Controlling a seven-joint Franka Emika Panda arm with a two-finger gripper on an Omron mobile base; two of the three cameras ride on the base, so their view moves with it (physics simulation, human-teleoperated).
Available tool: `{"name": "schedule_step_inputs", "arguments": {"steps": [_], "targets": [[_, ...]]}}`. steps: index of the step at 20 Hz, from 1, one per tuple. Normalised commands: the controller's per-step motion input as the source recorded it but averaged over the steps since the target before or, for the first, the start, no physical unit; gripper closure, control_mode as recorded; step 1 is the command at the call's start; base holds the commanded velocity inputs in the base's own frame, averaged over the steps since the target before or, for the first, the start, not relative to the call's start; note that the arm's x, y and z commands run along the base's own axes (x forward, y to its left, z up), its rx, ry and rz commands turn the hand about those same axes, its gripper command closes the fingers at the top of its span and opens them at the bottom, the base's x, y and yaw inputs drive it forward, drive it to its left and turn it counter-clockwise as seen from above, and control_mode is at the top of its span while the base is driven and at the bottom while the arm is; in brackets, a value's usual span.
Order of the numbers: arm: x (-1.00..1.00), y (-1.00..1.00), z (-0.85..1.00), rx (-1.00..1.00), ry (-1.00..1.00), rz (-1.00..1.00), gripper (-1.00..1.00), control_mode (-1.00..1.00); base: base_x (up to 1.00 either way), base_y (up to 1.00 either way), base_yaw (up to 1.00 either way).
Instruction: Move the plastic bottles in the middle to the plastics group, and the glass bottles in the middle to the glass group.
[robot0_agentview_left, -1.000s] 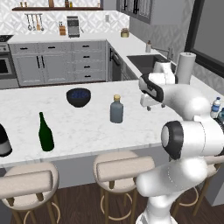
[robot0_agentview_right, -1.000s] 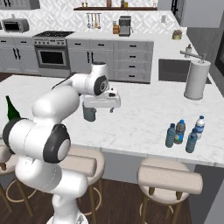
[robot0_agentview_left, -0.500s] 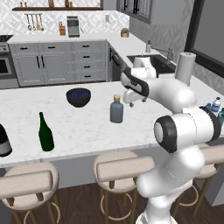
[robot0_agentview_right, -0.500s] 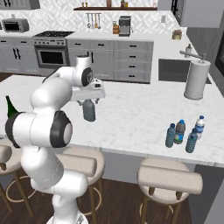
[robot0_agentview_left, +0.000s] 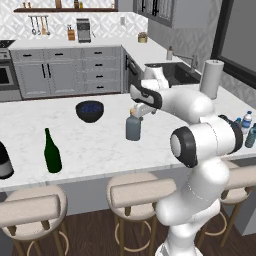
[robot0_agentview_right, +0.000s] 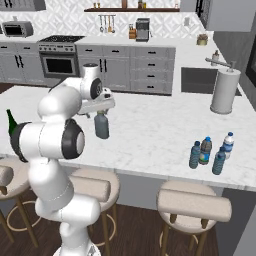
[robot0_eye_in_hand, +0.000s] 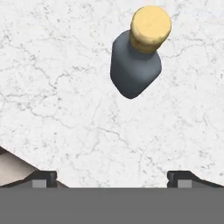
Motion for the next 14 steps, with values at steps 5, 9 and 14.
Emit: {"name": "schedule_step_inputs", "arguments": {"steps": [5, 9, 14], "targets": [[0.43, 0.24, -0.01, 0.03, 0.0, 0.02, -1.0, -1.0, 0.0, 0.0, 0.0], [0.52, 0.25, -0.07, 0.01, 0.01, 0.0, -1.0, -1.0, 0.0, 0.0, 0.0], [0.47, 0.07, -0.11, 0.0, 0.0, 0.0, -1.0, -1.0, 0.0, 0.0, 0.0]]}}
